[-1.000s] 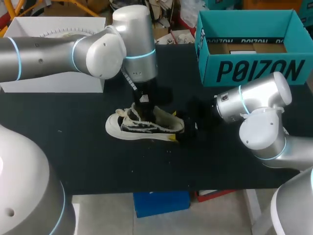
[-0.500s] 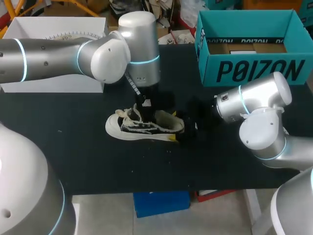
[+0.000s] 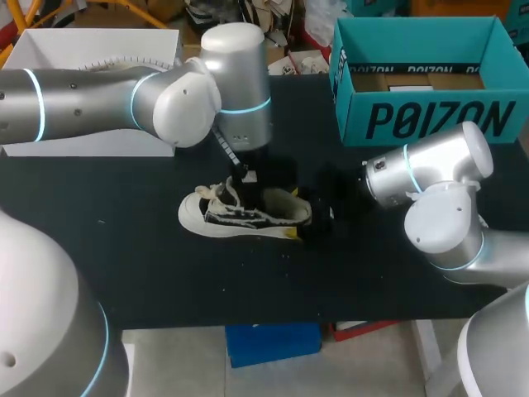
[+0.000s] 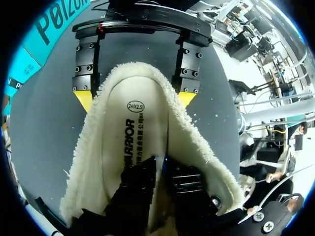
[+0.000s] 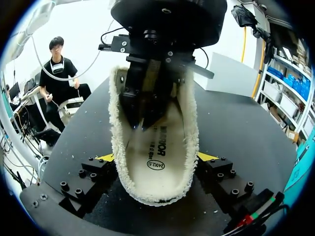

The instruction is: Take the shoe out of the shoebox, open the shoe tongue, remove and reinsert the insole, then place the shoe into the shoebox

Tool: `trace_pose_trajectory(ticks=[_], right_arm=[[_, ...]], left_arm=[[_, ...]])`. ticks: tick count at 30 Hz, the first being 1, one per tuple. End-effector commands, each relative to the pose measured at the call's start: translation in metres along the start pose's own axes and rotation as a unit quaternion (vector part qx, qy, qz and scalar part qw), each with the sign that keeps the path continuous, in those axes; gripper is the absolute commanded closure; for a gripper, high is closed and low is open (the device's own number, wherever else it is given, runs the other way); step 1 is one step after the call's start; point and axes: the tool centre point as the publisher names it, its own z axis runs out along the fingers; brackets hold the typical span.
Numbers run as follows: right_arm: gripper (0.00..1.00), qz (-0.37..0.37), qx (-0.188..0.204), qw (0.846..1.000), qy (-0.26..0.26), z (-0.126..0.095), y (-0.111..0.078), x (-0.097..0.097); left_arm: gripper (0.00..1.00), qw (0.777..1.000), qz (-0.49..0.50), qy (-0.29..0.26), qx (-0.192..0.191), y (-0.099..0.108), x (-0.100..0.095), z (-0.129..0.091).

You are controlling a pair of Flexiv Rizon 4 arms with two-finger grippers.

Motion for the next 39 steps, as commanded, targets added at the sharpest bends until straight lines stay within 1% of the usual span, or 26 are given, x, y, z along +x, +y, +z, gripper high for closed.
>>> trace_pose_trajectory(ticks=[1, 4, 8, 10, 16, 20, 22, 26, 30, 34, 39], right_arm=[[1.0, 0.001, 0.0, 1.0, 0.0, 0.003, -0.002, -0.001], [1.0, 0.001, 0.0, 1.0, 0.0, 0.003, -0.002, -0.001], [1.0, 0.001, 0.0, 1.0, 0.0, 0.003, -0.002, -0.001], [1.0, 0.001, 0.0, 1.0, 0.0, 0.003, -0.002, -0.001], [1.0, 0.001, 0.0, 1.0, 0.0, 0.003, -0.002, -0.001], [1.0, 0.001, 0.0, 1.0, 0.0, 0.003, -0.002, -0.001], [1.0, 0.001, 0.0, 1.0, 0.0, 0.003, -0.002, -0.001], [1.0, 0.001, 0.0, 1.0, 0.0, 0.003, -0.002, -0.001], [1.0, 0.001, 0.0, 1.0, 0.0, 0.003, -0.002, -0.001], [1.0, 0.001, 0.0, 1.0, 0.0, 0.003, -0.002, -0.001], [1.0, 0.001, 0.0, 1.0, 0.0, 0.003, -0.002, -0.001]], left_arm=[[0.55, 1.0, -0.008, -0.02, 0.01, 0.004, 0.004, 0.008], [0.58, 0.999, -0.013, -0.033, 0.011, 0.006, 0.004, 0.006], [0.58, 0.998, -0.018, -0.052, 0.0, 0.006, 0.002, 0.007], [0.6, 0.997, -0.018, -0.076, -0.013, 0.006, 0.002, 0.009], [0.62, 0.99, -0.011, -0.133, -0.037, 0.004, 0.004, 0.013], [0.63, 0.983, -0.002, -0.172, -0.066, 0.005, 0.001, 0.017], [0.64, 0.98, -0.001, -0.184, -0.074, 0.007, -0.002, 0.019], [0.65, 0.976, -0.005, -0.202, -0.079, 0.012, -0.013, 0.021], [0.65, 0.972, -0.012, -0.224, -0.071, 0.014, -0.021, 0.018], [0.64, 0.967, -0.013, -0.247, -0.062, 0.014, -0.028, 0.015], [0.64, 0.957, 0.001, -0.284, -0.056, 0.009, -0.03, 0.013]])
